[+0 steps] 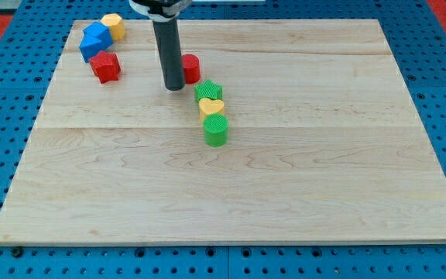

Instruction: Move the red circle into the green star

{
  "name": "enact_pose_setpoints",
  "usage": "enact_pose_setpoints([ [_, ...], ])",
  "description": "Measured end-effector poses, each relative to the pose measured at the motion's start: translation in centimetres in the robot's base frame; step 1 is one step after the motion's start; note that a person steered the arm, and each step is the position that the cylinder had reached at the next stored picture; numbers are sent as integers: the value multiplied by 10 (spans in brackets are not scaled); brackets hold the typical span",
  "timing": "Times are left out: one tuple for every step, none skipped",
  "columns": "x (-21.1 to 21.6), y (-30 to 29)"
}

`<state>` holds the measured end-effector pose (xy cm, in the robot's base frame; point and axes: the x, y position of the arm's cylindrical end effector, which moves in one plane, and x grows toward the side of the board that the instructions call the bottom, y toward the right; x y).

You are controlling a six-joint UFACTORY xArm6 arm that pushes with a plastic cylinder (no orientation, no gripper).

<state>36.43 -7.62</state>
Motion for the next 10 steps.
enact_pose_setpoints([
  [8, 0],
  [12, 1],
  [18, -6],
  [8, -19],
  [-27, -25],
  [-61, -9],
  [-87, 7],
  [-81, 15],
  [-64, 31],
  [-41, 31],
])
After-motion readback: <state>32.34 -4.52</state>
